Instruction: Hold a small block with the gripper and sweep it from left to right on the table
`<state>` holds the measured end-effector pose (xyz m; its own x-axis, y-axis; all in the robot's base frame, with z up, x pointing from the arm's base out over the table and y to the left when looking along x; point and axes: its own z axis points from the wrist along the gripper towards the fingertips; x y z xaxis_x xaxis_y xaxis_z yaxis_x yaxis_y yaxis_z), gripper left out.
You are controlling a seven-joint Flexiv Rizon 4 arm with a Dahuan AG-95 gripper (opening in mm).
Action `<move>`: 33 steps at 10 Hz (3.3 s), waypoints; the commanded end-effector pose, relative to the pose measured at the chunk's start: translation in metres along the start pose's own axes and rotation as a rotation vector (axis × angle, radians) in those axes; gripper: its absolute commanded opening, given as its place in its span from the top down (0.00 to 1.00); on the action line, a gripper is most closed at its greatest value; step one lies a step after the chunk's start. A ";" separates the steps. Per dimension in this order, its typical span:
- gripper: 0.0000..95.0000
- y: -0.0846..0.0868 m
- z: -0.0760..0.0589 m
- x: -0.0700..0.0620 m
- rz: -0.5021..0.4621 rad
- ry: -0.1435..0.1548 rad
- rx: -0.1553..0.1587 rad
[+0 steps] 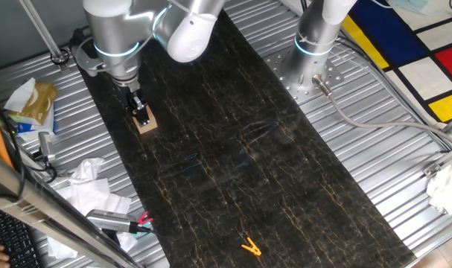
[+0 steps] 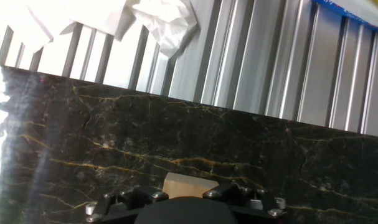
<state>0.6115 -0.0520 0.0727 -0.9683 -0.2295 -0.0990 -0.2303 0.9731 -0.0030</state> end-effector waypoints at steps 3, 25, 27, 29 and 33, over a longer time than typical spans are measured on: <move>0.20 0.000 0.000 0.000 0.000 0.000 -0.001; 0.20 0.000 -0.002 -0.010 0.007 0.026 -0.011; 0.20 0.000 -0.003 -0.010 0.008 0.025 -0.011; 0.20 0.000 -0.004 -0.010 0.007 0.025 -0.011; 0.20 0.000 -0.004 -0.010 0.008 0.024 -0.012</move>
<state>0.6207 -0.0501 0.0774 -0.9723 -0.2214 -0.0744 -0.2228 0.9748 0.0103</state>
